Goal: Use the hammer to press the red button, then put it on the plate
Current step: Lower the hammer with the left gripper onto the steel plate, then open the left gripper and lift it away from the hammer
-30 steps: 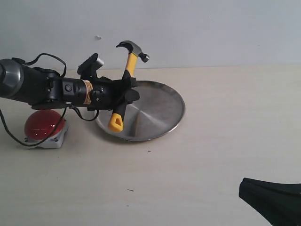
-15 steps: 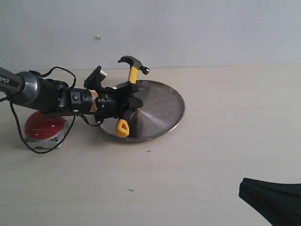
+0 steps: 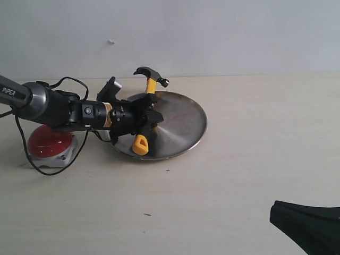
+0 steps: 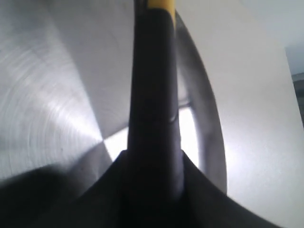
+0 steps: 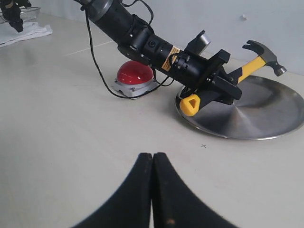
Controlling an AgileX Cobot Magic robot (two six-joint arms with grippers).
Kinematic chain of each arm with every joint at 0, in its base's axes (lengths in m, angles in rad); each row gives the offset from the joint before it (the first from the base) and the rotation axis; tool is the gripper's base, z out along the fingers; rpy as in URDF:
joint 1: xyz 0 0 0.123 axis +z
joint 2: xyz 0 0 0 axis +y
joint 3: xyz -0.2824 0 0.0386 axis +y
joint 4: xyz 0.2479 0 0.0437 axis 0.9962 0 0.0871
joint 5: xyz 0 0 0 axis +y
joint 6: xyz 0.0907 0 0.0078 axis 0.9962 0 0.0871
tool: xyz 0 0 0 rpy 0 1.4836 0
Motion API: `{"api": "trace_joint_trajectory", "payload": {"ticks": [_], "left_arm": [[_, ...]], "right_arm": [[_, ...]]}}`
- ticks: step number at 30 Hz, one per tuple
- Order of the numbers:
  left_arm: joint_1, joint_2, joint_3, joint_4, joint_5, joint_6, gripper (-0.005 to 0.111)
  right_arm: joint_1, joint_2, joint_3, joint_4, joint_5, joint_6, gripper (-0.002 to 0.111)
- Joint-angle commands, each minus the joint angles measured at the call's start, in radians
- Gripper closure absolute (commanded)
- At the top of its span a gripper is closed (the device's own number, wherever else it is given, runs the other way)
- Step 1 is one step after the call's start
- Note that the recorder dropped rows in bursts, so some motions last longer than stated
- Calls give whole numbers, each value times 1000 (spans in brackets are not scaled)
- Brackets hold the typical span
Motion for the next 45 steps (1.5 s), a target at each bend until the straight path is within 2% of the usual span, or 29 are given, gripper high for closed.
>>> {"api": "trace_joint_trajectory", "payload": {"ticks": [1, 7, 13, 15, 18, 25, 31, 37, 41, 43, 45], "left_arm": [[-4, -28, -34, 142, 40, -25, 107], [-4, -71, -43, 325, 122, -176, 107], [-32, -75, -43, 377, 191, -192, 107], [-40, -75, -54, 390, 189, -192, 99], [-48, -75, -63, 393, 186, -220, 82], [-49, -75, -63, 426, 197, -231, 78], [-49, -75, -63, 482, 202, -231, 55], [-49, -88, -63, 484, 202, -227, 47], [-38, -140, -63, 502, 195, -227, 50], [-32, -171, -63, 502, 167, -227, 61], [-21, -211, -61, 502, 123, -227, 84]], "right_arm": [[1, -7, 3, 0, -2, -5, 108], [1, -7, 3, 0, -2, -5, 108], [1, -7, 3, 0, -2, -5, 108], [1, -7, 3, 0, -2, -5, 108], [1, -7, 3, 0, -2, -7, 108], [1, -7, 3, 0, -2, -7, 108], [1, -7, 3, 0, -2, -7, 108], [1, -7, 3, 0, -2, -5, 108], [1, -7, 3, 0, -2, -5, 108], [1, -7, 3, 0, -2, -5, 108], [1, -7, 3, 0, -2, -5, 108]]}}
